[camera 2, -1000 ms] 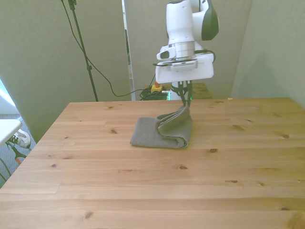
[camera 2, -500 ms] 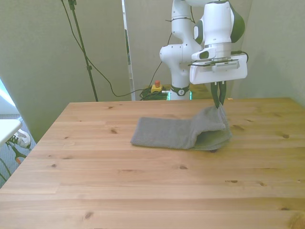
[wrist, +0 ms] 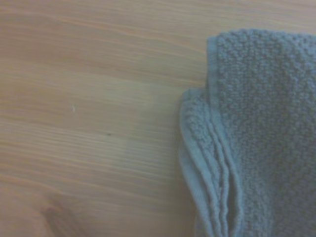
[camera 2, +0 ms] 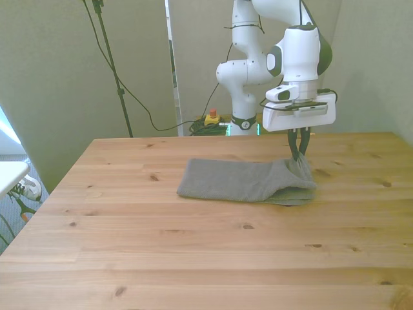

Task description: Unfold the towel

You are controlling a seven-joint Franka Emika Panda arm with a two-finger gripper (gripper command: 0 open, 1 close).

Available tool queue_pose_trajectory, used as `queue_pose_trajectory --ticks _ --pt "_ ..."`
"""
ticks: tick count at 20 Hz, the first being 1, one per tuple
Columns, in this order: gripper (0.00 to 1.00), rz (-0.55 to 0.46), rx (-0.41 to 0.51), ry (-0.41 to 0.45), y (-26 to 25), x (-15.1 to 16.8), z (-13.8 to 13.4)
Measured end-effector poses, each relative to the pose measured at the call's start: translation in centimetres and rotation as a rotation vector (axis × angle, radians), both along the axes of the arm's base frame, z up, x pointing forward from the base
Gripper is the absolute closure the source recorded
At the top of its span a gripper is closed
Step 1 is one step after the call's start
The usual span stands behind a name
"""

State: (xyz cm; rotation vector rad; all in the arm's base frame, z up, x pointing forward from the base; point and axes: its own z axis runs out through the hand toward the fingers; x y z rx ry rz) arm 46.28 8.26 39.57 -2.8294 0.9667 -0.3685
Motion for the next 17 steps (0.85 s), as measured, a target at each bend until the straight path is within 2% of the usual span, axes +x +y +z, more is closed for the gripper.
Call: queue_pose_trajectory --ticks 7,9,13,17 --pt "0.00 0.040 0.032 0.016 3.0 -0.5 0.4" --pt "0.00 0.027 0.031 0.053 2.5 -0.7 0.2" --pt "0.00 -0.060 -0.005 0.194 -0.9 -0.9 0.4" --pt "0.00 -0.129 -0.003 0.267 -5.1 -0.6 1.0"
